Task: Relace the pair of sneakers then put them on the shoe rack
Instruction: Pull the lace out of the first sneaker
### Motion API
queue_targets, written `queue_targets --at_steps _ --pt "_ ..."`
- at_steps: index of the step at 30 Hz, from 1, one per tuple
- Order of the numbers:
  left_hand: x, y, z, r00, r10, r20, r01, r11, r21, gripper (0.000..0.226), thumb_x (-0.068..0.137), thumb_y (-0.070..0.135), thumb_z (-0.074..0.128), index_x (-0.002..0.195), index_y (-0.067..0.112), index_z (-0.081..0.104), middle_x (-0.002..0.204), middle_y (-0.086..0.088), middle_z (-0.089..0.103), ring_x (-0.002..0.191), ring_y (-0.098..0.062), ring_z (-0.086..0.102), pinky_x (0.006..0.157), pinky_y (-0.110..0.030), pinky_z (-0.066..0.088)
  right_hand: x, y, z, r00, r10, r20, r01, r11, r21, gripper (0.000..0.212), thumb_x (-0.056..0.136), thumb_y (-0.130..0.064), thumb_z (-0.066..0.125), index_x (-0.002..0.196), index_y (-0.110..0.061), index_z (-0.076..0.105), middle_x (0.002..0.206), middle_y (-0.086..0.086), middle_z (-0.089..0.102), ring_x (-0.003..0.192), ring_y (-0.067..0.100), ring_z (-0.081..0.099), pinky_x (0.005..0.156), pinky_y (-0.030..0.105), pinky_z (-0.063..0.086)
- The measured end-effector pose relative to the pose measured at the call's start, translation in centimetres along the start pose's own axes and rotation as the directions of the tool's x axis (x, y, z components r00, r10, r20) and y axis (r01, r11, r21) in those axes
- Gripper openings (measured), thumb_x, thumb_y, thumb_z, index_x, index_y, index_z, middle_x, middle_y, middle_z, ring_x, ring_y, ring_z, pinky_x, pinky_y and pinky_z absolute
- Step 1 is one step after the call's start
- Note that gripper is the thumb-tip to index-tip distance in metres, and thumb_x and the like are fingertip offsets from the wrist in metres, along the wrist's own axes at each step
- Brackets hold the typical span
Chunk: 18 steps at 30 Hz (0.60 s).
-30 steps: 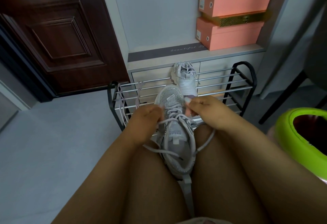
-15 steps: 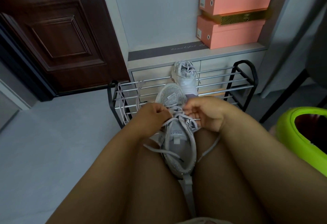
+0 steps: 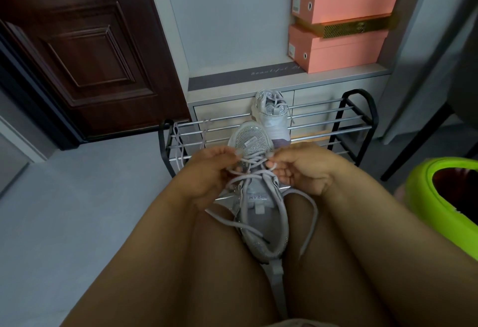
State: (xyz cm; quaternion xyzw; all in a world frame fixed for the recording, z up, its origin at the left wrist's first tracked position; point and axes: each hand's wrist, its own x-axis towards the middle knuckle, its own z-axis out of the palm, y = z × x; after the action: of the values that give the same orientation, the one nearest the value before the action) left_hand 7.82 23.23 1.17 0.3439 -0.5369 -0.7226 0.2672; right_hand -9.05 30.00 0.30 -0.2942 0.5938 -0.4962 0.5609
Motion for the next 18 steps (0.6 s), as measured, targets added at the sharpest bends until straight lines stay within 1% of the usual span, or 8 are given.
queue_targets --at_steps 4,5,8,11,13,14,16,18 --pt "0.4 -0.4 -1.4 1.000 0.005 0.004 -0.004 0.972 -0.236 0.025 0.090 0.003 0.050 0.067 0.011 0.047 0.049 0.002 0.039 0.042 -0.008 0.044 0.070 -0.037 0.059 0.2 -0.4 -1.4 1.000 -0.018 0.009 0.016 0.967 0.255 0.023 0.088 -0.008 0.053 0.068 -0.017 0.053 0.041 -0.007 0.044 0.043 0.005 0.045 0.058 0.021 0.042" --pt "0.5 -0.5 -1.9 1.000 0.008 -0.012 -0.010 0.965 -0.262 0.029 0.092 0.003 0.048 0.065 0.011 0.048 0.049 0.002 0.037 0.040 -0.007 0.039 0.068 -0.037 0.059 0.2 -0.6 -2.1 1.000 -0.027 0.001 0.025 0.942 0.336 0.024 0.087 -0.006 0.052 0.066 -0.017 0.051 0.041 -0.006 0.042 0.044 0.006 0.045 0.058 0.021 0.047" --pt "0.4 -0.1 -3.5 0.999 0.020 -0.038 -0.031 0.948 -0.316 0.022 0.089 0.008 0.051 0.067 0.012 0.051 0.048 0.004 0.039 0.034 -0.003 0.029 0.040 -0.017 0.041 -0.1 -0.7 -4.5 0.996 -0.094 -0.011 0.084 0.820 0.566 0.023 0.068 -0.002 0.064 0.059 -0.015 0.048 0.043 -0.004 0.041 0.042 0.006 0.040 0.055 0.021 0.054" --pt "0.0 0.4 -5.2 0.992 0.004 -0.125 -0.044 0.946 -0.321 0.013 0.078 0.016 0.059 0.068 0.016 0.051 0.049 0.004 0.042 0.032 -0.002 0.026 0.030 -0.012 0.021 -0.2 -0.2 -6.4 0.980 -0.189 -0.067 0.191 0.778 0.598 0.032 0.053 -0.003 0.072 0.068 -0.018 0.049 0.048 -0.004 0.043 0.038 0.004 0.034 0.041 0.016 0.038" --pt "-0.4 0.7 -5.9 0.969 0.047 -0.243 -0.082 0.988 -0.133 0.013 0.082 0.014 0.062 0.074 0.015 0.052 0.052 0.000 0.047 0.034 -0.005 0.030 0.032 -0.013 0.022 -0.3 0.2 -7.2 0.947 -0.266 -0.179 0.319 0.840 0.439 0.026 0.068 0.002 0.067 0.072 -0.018 0.051 0.053 -0.001 0.045 0.039 0.006 0.034 0.040 0.016 0.034" --pt "-0.6 0.8 -5.9 0.945 0.111 -0.307 -0.087 0.992 0.091 0.013 0.086 0.013 0.062 0.075 0.015 0.056 0.054 -0.002 0.050 0.038 -0.007 0.034 0.035 -0.014 0.027 -0.3 0.3 -7.2 0.915 -0.330 -0.232 0.385 0.884 0.264 0.024 0.076 0.004 0.063 0.073 -0.017 0.054 0.056 0.000 0.046 0.041 0.007 0.035 0.041 0.017 0.034" --pt "-1.0 0.8 -5.4 0.900 0.279 -0.334 -0.054 0.834 0.550 0.013 0.088 0.018 0.063 0.075 0.016 0.062 0.062 -0.005 0.057 0.051 -0.013 0.047 0.047 -0.021 0.039 -0.8 0.0 -6.4 0.853 -0.476 -0.214 0.442 0.877 -0.189 0.018 0.081 0.003 0.064 0.075 -0.014 0.061 0.061 0.001 0.050 0.046 0.008 0.041 0.045 0.017 0.038" --pt "-1.0 0.6 -4.4 0.914 0.364 -0.181 -0.108 0.647 0.755 0.011 0.087 0.024 0.065 0.076 0.024 0.066 0.071 -0.003 0.063 0.062 -0.013 0.054 0.058 -0.025 0.044 -0.8 -0.2 -5.2 0.850 -0.518 -0.093 0.422 0.776 -0.468 0.010 0.080 0.000 0.067 0.079 -0.010 0.068 0.067 0.005 0.055 0.058 0.011 0.047 0.055 0.020 0.041"
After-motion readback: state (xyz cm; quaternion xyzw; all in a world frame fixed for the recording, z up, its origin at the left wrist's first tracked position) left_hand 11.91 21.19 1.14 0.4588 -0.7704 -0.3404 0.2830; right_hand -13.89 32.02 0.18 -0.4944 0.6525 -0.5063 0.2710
